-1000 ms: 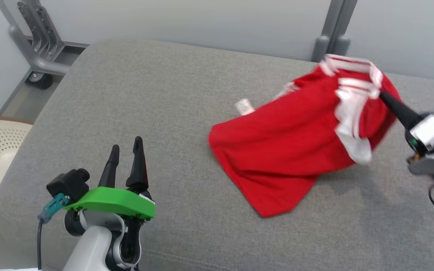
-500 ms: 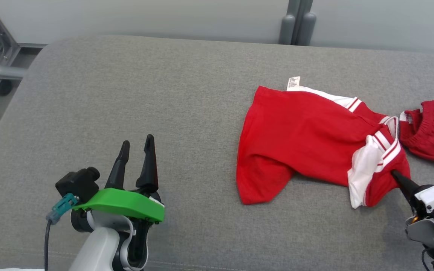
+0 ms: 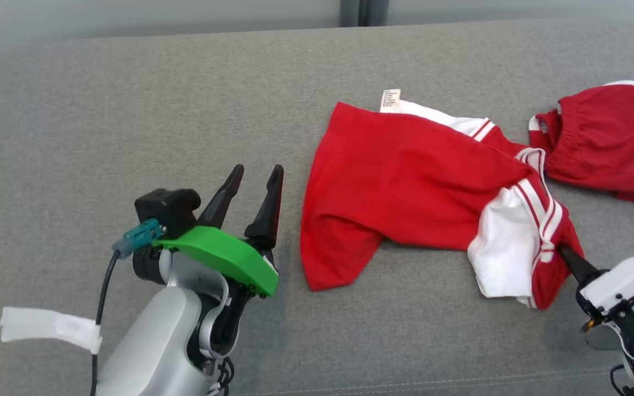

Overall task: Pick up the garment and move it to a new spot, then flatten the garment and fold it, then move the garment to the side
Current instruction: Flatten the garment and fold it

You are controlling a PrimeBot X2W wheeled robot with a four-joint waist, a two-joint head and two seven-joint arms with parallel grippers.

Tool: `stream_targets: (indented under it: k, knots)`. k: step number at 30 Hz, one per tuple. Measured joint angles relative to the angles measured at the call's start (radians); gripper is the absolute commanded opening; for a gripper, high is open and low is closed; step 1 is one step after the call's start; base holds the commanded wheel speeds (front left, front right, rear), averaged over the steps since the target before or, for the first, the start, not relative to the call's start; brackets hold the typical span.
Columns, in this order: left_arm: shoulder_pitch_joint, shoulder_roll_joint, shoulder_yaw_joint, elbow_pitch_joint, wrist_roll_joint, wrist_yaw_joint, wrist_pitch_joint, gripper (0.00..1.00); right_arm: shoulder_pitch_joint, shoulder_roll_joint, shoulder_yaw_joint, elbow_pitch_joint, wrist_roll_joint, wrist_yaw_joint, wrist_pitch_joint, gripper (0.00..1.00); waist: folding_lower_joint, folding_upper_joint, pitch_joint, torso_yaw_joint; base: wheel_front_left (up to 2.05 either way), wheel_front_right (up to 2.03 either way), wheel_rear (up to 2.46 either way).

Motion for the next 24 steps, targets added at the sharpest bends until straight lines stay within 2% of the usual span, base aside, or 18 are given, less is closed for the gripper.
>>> stream_targets:
  k: [1,2,4,8,16,24]
  knots:
    - [-0.013,0.0,-0.004,0.002,0.0,0.0,0.014,1.0,-0.013,-0.009,0.021,-0.009,-0.033,0.011,-0.012,0.78,0.0,0.0,0.007,-0.011,0.0,0.0,0.0]
    - [-0.027,0.004,-0.009,0.003,0.006,0.0,0.027,1.0,-0.029,-0.018,0.04,-0.02,-0.066,0.023,-0.022,1.0,0.0,0.0,0.013,-0.024,0.0,0.0,0.0]
    - [-0.063,0.007,-0.018,0.007,0.013,0.0,0.061,1.0,-0.055,-0.042,0.075,-0.046,-0.136,0.043,-0.053,1.0,-0.0001,0.0,0.027,-0.047,0.0,0.0,0.0]
    - [-0.16,0.004,-0.039,0.028,0.022,0.0,0.14,1.0,-0.095,-0.078,0.113,-0.091,-0.253,0.061,-0.12,1.0,0.0,0.0,0.054,-0.095,0.0,0.0,0.0]
    - [-0.35,0.011,-0.007,0.15,0.063,0.0,0.299,1.0,-0.113,-0.103,0.197,-0.167,-0.423,0.079,-0.21,1.0,0.0,0.0,0.123,-0.19,0.0,0.0,0.0]
    - [-0.438,0.082,0.075,0.334,0.125,0.0,0.399,1.0,-0.156,-0.095,0.25,-0.225,-0.548,0.081,-0.313,1.0,0.0,0.0,0.189,-0.297,0.0,0.0,0.0]
